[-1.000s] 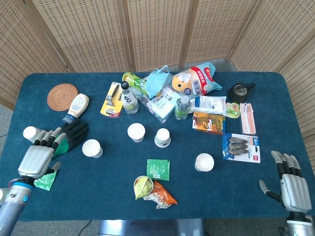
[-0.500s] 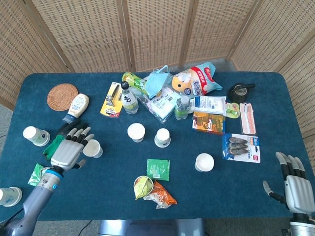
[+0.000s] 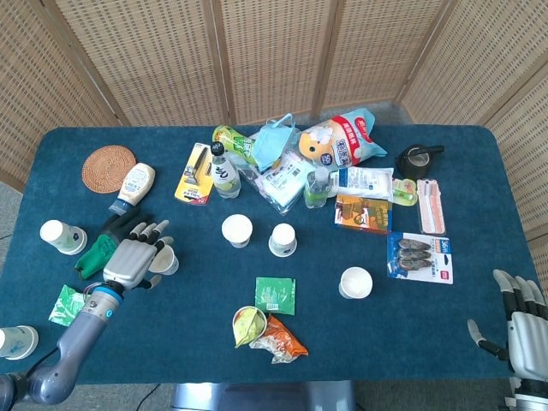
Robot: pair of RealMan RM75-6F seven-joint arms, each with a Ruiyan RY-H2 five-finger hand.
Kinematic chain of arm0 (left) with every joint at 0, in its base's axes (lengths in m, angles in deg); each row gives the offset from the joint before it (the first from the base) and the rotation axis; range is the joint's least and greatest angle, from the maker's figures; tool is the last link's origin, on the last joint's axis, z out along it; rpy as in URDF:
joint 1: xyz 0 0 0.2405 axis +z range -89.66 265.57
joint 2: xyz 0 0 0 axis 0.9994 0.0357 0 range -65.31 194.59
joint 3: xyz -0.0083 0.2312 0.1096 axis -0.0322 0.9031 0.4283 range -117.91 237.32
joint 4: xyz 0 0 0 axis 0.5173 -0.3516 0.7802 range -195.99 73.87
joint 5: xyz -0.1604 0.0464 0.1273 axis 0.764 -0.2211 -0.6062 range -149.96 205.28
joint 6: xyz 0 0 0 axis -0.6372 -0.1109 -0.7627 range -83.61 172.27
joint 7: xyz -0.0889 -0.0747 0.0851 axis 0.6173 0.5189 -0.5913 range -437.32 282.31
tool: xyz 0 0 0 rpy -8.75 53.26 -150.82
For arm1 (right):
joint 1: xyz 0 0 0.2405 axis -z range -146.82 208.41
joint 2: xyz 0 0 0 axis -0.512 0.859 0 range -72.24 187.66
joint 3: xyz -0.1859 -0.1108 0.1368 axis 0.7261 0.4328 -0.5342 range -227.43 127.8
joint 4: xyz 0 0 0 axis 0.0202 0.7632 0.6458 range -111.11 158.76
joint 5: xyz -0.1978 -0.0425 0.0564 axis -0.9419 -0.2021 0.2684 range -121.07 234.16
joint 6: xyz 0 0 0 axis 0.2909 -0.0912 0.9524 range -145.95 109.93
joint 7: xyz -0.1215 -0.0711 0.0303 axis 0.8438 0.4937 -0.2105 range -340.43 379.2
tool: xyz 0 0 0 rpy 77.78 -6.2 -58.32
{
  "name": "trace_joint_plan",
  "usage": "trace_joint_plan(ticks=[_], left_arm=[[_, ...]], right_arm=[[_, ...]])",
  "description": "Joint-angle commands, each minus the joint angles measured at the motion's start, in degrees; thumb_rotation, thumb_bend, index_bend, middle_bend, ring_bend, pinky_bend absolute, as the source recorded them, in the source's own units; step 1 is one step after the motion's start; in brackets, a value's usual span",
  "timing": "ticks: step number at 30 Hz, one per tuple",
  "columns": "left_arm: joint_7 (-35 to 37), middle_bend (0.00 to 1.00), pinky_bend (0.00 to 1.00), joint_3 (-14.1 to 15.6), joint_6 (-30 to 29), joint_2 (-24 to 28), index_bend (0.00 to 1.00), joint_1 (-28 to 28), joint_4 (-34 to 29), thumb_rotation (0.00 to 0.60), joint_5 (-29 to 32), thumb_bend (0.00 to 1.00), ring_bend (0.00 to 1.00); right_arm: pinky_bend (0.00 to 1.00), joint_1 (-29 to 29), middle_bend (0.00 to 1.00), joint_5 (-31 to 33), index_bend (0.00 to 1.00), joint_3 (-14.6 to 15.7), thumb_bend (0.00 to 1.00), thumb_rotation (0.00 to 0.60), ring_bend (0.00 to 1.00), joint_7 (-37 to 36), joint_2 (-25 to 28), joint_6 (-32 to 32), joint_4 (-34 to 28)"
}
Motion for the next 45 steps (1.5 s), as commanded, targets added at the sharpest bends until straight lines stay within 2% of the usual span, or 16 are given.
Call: trace_joint_plan(ticks=[1, 8, 12, 17, 22, 31, 40, 43, 45], left_arm=[[2.75, 0.01, 0.04, -0.38, 0.97, -0.47, 0.29, -0.87, 1.41, 0.6, 0.3, 0.33, 0.0], [4.68, 0.03, 0.05, -0.03, -0.42, 0.44, 0.33, -0.89, 1.75, 0.6, -0.51, 0.33, 0.0], [2.03, 0.03, 0.06, 0.67, -2.84, 2.03, 0.33, -0.86, 0.87, 0.6, -1.63, 0.33, 0.0], [-9.98, 0.03, 0.07, 2.56, -10.54, 2.15, 0.36, -0.59, 0.24, 0.6, -4.94, 0.33, 0.0], [-22.03, 0.03, 0.11, 5.14, -13.89, 0.91, 0.38, -0.89, -0.92, 0.6, -6.62, 0.33, 0.0], [-39.04, 0.03, 0.11, 7.13, -14.51, -3.38, 0.38, -3.04, -1.04, 0.6, -3.99, 0.33, 0.0], [-48.15, 0.02, 0.12, 8.61, -14.04, -8.17, 0.37, -5.12, -0.48, 0.6, -1.37, 0.33, 0.0], [-52.22, 0.0, 0.12, 9.3, -14.32, -9.35, 0.31, -5.94, -0.4, 0.6, -0.62, 0.33, 0.0], [-54.56, 0.0, 0.11, 9.64, -15.18, -10.32, 0.16, -6.33, -0.42, 0.6, -0.77, 0.33, 0.0]], right_arm=[[0.0, 0.21, 0.12, 0.11, 0.0, 0.09, 0.36, 0.539, 0.0, 0.21, 0.11, 0.08, -0.19], [0.0, 0.14, 0.12, -0.02, 0.0, 0.0, 0.36, 0.542, 0.0, 1.13, 0.19, -0.16, -0.95], [0.0, -0.04, 0.11, 0.12, 0.0, -0.15, 0.36, 0.539, 0.0, 1.47, 0.0, -0.51, -1.08], [0.0, -0.14, 0.11, 0.23, 0.0, -0.23, 0.35, 0.541, 0.0, 1.39, -0.22, -0.85, -0.86], [0.0, -0.16, 0.11, 0.36, 0.0, -0.29, 0.36, 0.538, 0.0, 0.84, -0.43, -1.1, -0.32], [0.0, 0.09, 0.12, 0.5, 0.0, -0.38, 0.36, 0.542, 0.0, -0.46, -0.6, -1.05, 0.83], [0.0, 0.72, 0.12, 0.45, 0.0, -0.24, 0.36, 0.542, 0.0, -1.79, -0.53, -0.58, 1.8], [0.0, 1.0, 0.11, 0.3, 0.0, -0.2, 0.36, 0.541, 0.0, -2.06, -0.4, -0.17, 1.84], [0.0, 1.23, 0.12, 0.04, 0.0, -0.12, 0.36, 0.539, 0.0, -2.15, -0.36, 0.23, 1.87]])
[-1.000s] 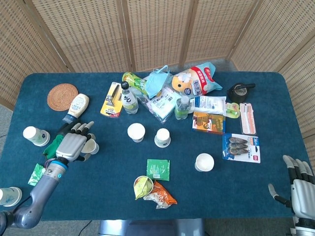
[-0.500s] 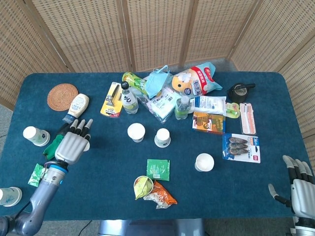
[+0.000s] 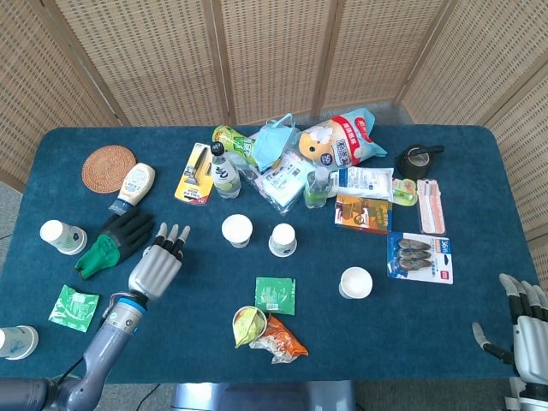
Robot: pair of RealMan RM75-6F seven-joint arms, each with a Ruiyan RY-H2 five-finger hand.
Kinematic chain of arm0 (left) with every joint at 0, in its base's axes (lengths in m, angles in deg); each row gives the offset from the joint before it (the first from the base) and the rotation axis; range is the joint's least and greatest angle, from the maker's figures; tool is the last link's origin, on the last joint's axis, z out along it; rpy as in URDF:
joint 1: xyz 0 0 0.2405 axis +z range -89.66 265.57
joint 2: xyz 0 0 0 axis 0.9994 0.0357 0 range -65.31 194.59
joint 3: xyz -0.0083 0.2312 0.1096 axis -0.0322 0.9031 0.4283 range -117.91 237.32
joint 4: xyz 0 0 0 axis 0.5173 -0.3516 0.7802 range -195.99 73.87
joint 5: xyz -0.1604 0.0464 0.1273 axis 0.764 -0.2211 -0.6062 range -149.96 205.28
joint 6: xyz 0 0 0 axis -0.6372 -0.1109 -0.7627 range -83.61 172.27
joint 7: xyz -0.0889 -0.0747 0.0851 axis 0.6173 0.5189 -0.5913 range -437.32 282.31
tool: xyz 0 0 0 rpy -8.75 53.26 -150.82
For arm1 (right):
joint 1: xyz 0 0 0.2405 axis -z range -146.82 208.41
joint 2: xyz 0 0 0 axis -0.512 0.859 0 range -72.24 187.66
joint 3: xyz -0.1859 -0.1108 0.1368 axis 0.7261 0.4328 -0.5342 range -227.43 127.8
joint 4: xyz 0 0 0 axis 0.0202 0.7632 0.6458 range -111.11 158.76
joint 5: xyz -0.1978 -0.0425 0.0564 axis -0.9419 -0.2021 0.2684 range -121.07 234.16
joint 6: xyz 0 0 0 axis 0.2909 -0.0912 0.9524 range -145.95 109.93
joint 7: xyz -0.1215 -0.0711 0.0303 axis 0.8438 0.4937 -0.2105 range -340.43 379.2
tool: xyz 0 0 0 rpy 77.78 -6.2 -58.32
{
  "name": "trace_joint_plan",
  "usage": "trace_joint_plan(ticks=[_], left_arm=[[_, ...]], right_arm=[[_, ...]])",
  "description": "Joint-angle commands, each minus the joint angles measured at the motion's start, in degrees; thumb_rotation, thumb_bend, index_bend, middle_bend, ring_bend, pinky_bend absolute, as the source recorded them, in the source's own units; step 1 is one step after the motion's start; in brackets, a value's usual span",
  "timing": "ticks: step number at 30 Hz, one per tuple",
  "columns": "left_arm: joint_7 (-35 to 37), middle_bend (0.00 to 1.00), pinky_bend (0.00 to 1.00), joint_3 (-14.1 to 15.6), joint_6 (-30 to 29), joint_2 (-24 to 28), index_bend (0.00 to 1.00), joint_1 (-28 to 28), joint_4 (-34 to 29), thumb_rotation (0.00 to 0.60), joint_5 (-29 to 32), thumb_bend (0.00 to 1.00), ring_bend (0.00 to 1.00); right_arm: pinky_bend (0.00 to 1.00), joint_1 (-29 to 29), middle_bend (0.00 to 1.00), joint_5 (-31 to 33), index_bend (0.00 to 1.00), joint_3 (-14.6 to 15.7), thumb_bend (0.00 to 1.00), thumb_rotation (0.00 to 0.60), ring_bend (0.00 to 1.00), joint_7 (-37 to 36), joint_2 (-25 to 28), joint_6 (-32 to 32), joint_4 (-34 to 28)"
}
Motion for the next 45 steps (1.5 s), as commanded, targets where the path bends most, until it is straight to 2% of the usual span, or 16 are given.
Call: trace_joint_plan(ticks=[1, 3, 12, 22, 27, 31, 37, 45], left_arm=[[-4.13, 0.0, 0.1, 0.74, -1.46, -2.0, 0.06, -0.96, -0.39, 0.6, 0.62, 0.33, 0.0], [-3.13, 0.0, 0.09, 0.23, -2.38, -2.0, 0.0, -0.83, -1.39, 0.6, 0.29, 0.33, 0.0], [6.97, 0.0, 0.07, -0.97, -4.46, 2.22, 0.0, 0.84, -4.24, 0.6, -1.81, 0.33, 0.0], [34.53, 0.0, 0.1, -2.16, 3.21, 10.13, 0.0, 3.28, -3.03, 0.6, -2.24, 0.33, 0.0], [49.39, 0.0, 0.11, -3.04, 9.64, 11.35, 0.0, 3.15, 1.5, 0.6, -3.86, 0.33, 0.0], [55.91, 0.0, 0.11, -3.76, 12.91, 10.75, 0.01, 2.8, 5.15, 0.6, -3.82, 0.33, 0.0], [62.57, 0.0, 0.12, -4.66, 17.04, 9.83, 0.08, 1.94, 9.6, 0.6, -3.66, 0.33, 0.0], [64.86, 0.0, 0.12, -5.11, 19.07, 7.44, 0.13, 0.81, 13.14, 0.6, -4.28, 0.33, 0.0]], right_arm=[[0.0, 0.27, 0.12, -0.3, 0.0, 0.11, 0.36, 0.539, 0.0, -0.1, 0.05, 0.39, 0.04], [0.0, 0.41, 0.12, -0.5, 0.0, 0.22, 0.36, 0.54, 0.0, -0.18, 0.08, 0.54, 0.02], [0.0, 0.87, 0.11, -0.89, 0.0, 0.39, 0.36, 0.541, 0.0, -0.46, 0.12, 0.95, 0.11], [0.0, 0.81, 0.11, -1.19, 0.0, 0.36, 0.36, 0.541, 0.0, 0.59, 0.15, 0.81, -0.65], [0.0, 0.52, 0.11, -1.38, 0.0, 0.38, 0.36, 0.542, 0.0, 1.54, 0.03, 0.38, -1.42], [0.0, 0.54, 0.12, -1.42, 0.0, 0.38, 0.35, 0.544, 0.0, 2.39, 0.11, 0.47, -2.06], [0.0, 0.93, 0.11, -1.26, 0.0, 0.47, 0.36, 0.539, 0.0, 3.27, 0.38, 0.89, -2.9], [0.0, 1.03, 0.12, -1.3, 0.0, 0.48, 0.36, 0.541, 0.0, 4.21, 0.49, 1.02, -3.76]])
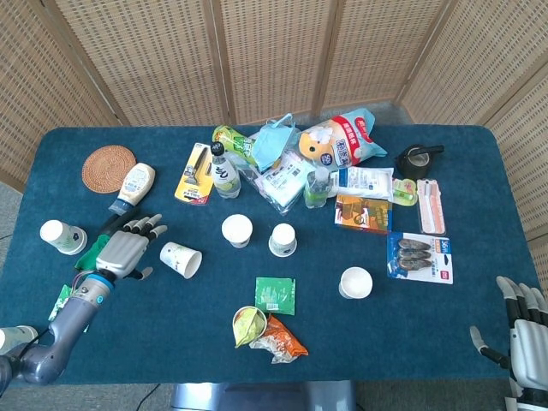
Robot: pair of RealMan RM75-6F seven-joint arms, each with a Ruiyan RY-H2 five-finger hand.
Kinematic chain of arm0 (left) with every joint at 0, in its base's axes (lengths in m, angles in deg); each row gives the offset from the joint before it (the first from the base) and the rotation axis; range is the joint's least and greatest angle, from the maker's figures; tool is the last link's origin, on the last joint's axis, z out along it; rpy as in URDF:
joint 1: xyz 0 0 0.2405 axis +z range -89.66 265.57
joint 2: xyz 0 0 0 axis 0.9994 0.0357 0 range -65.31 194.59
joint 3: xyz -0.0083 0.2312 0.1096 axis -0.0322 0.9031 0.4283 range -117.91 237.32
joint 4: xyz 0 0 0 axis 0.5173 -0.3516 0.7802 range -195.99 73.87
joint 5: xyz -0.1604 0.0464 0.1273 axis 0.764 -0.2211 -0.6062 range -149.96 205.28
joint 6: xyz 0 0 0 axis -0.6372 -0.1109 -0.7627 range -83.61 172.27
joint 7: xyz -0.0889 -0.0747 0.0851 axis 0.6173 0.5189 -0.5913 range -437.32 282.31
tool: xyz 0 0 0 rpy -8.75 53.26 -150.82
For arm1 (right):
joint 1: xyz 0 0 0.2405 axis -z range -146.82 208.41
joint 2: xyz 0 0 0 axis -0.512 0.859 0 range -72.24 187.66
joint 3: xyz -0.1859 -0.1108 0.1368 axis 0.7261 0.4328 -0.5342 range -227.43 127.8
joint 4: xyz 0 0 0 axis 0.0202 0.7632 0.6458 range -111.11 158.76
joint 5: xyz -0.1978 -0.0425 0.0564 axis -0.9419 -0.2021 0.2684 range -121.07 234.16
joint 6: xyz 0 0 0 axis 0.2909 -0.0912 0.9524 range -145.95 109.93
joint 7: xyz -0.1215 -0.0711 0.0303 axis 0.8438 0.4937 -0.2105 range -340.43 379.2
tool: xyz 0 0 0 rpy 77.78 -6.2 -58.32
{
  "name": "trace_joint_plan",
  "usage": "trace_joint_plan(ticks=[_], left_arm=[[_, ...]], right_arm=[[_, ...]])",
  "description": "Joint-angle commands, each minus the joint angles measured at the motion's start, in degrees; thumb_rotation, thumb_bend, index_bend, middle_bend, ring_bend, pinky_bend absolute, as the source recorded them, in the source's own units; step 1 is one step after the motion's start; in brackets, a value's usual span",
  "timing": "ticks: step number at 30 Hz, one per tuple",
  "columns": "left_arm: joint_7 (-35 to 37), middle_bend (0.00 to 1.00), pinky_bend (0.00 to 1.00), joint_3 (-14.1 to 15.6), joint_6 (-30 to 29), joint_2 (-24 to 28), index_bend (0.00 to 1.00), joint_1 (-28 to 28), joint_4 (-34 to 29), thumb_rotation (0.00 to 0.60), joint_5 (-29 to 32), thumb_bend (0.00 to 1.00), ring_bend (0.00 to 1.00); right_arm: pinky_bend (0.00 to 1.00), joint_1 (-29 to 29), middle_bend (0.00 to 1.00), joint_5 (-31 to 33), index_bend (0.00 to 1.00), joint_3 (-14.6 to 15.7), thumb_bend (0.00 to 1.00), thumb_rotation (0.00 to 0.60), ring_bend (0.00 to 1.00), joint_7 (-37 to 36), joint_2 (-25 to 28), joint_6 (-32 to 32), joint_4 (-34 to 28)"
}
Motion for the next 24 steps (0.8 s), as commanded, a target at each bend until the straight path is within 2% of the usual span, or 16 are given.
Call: trace_joint_plan(ticks=[1, 12, 20, 24], left_arm=[[0.51, 0.0, 0.12, -0.21, 0.79, -0.78, 0.13, -0.57, 0.66, 0.6, -0.18, 0.33, 0.0], [-0.34, 0.0, 0.13, -0.45, 1.69, -2.73, 0.17, -1.81, 1.71, 0.6, 0.32, 0.33, 0.0], [-1.94, 0.09, 0.18, -0.69, -0.39, -3.74, 0.41, -2.0, 1.13, 0.6, -0.55, 0.37, 0.0], [-3.33, 0.1, 0.19, -0.67, -1.59, -2.89, 0.41, -1.74, -0.19, 0.6, -0.28, 0.37, 0.0]], right_arm=[[0.0, 0.04, 0.12, 0.01, 0.0, 0.01, 0.35, 0.54, 0.0, 0.18, 0.04, 0.04, -0.17], [0.0, 0.59, 0.11, 0.53, 0.0, 0.03, 0.36, 0.543, 0.0, -0.29, 0.12, 0.35, 0.06], [0.0, 0.86, 0.11, 0.84, 0.0, -0.07, 0.35, 0.542, 0.0, -0.38, 0.19, 0.53, 0.05], [0.0, 0.87, 0.12, 0.95, 0.0, -0.18, 0.36, 0.542, 0.0, -0.47, 0.13, 0.51, 0.17]])
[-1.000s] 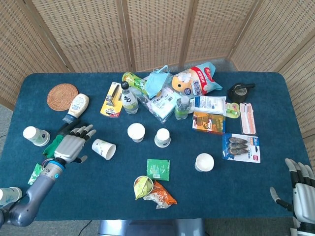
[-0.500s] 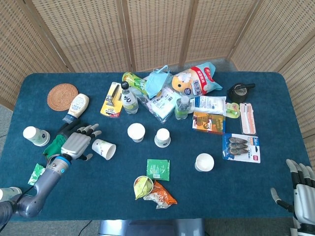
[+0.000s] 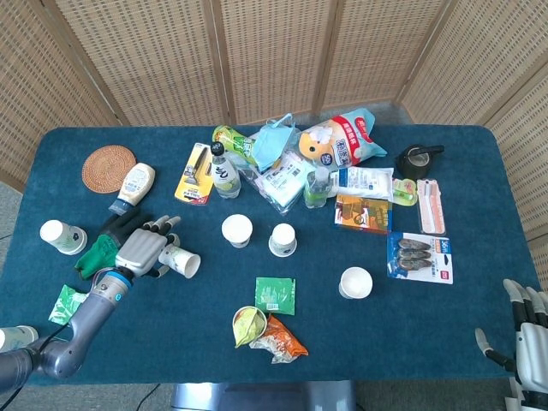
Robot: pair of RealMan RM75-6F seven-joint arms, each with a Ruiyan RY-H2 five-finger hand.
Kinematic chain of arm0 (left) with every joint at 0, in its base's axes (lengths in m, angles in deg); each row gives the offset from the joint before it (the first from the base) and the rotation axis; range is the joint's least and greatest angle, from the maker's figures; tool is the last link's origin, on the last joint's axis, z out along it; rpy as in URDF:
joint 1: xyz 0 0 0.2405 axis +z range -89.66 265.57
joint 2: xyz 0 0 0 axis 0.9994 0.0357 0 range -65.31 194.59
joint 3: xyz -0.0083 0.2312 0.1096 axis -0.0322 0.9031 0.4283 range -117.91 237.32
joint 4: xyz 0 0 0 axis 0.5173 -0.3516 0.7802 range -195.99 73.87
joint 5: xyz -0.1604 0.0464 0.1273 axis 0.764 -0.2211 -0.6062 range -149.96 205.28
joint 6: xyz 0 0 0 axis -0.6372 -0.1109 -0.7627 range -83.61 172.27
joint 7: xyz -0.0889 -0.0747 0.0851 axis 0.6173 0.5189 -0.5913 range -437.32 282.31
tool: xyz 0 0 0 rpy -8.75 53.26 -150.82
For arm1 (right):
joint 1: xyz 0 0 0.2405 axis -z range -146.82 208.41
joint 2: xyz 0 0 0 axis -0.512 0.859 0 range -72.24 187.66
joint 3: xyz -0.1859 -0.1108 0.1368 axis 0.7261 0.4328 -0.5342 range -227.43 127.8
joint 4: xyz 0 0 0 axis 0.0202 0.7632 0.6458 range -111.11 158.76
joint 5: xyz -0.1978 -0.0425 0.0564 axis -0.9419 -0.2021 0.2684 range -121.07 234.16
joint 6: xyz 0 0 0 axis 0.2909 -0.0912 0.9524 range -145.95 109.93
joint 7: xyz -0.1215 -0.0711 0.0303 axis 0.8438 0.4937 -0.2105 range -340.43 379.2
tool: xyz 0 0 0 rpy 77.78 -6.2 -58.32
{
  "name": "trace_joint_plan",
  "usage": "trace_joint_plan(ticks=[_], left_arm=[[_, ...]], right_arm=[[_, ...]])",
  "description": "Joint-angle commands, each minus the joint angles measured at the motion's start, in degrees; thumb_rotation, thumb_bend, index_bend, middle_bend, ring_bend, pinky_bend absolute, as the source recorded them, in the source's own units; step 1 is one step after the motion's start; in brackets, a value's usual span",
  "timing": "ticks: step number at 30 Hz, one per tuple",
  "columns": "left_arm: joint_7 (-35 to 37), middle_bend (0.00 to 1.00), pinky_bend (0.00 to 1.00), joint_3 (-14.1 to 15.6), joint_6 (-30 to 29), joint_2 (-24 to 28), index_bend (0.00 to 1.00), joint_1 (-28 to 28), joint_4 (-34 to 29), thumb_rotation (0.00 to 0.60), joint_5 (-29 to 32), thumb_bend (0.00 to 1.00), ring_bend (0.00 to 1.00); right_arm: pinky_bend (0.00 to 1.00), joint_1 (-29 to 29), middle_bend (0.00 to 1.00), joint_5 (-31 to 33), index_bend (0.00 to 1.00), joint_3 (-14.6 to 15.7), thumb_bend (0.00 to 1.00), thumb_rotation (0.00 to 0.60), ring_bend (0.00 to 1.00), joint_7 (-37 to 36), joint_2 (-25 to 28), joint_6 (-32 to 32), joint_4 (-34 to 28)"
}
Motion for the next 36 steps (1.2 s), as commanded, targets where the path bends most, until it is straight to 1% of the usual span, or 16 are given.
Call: trace_joint_plan(ticks=[1, 6, 8, 12, 16, 19, 25, 31, 36], left_arm=[[-1.25, 0.1, 0.19, 0.05, -1.25, 0.83, 0.41, 0.33, -1.22, 0.6, 0.17, 0.37, 0.0], [-4.47, 0.1, 0.19, 0.47, -3.87, 3.39, 0.41, 0.85, -4.41, 0.6, -0.73, 0.39, 0.0], [-8.44, 0.1, 0.19, 0.99, -6.56, 4.72, 0.42, 1.14, -5.8, 0.6, -2.3, 0.39, 0.0], [-18.85, 0.1, 0.19, 2.63, -12.3, 6.25, 0.43, 1.89, -7.22, 0.6, -6.37, 0.39, 0.0], [-26.22, 0.09, 0.19, 3.78, -15.25, 6.85, 0.43, 2.4, -7.57, 0.6, -8.98, 0.39, 0.0], [-32.0, 0.09, 0.18, 4.58, -16.87, 6.77, 0.43, 2.48, -6.59, 0.6, -11.29, 0.39, 0.0], [-41.58, 0.08, 0.17, 5.85, -16.89, 5.79, 0.43, 1.75, -4.72, 0.6, -14.8, 0.39, 0.0], [-47.65, 0.07, 0.16, 6.23, -14.48, 4.31, 0.43, 0.72, -4.38, 0.6, -15.64, 0.39, 0.0], [-51.08, 0.07, 0.16, 6.57, -13.04, 2.59, 0.43, 0.43, -3.44, 0.6, -15.77, 0.39, 0.0]], right_arm=[[0.0, -0.04, 0.12, 0.1, 0.0, -0.07, 0.36, 0.543, 0.0, -0.12, -0.07, -0.13, 0.1], [0.0, -0.24, 0.12, 0.06, 0.0, -0.09, 0.36, 0.544, 0.0, -0.32, -0.3, -0.52, 0.38], [0.0, -0.28, 0.12, 0.12, 0.0, -0.12, 0.36, 0.542, 0.0, -0.48, -0.41, -0.65, 0.59], [0.0, -0.37, 0.11, 0.28, 0.0, -0.1, 0.35, 0.542, 0.0, -0.9, -0.68, -1.03, 1.09], [0.0, -0.49, 0.11, 0.4, 0.0, -0.12, 0.35, 0.54, 0.0, -1.11, -0.92, -1.35, 1.44], [0.0, -0.64, 0.12, 0.36, 0.0, -0.19, 0.36, 0.542, 0.0, -1.2, -1.03, -1.52, 1.54], [0.0, -0.84, 0.11, 0.41, 0.0, -0.25, 0.36, 0.542, 0.0, -1.33, -1.25, -1.84, 1.71], [0.0, -0.75, 0.12, 0.51, 0.0, -0.27, 0.36, 0.542, 0.0, -1.47, -1.16, -1.76, 1.86], [0.0, -0.71, 0.11, 0.68, 0.0, -0.26, 0.36, 0.54, 0.0, -1.74, -1.14, -1.87, 2.05]])
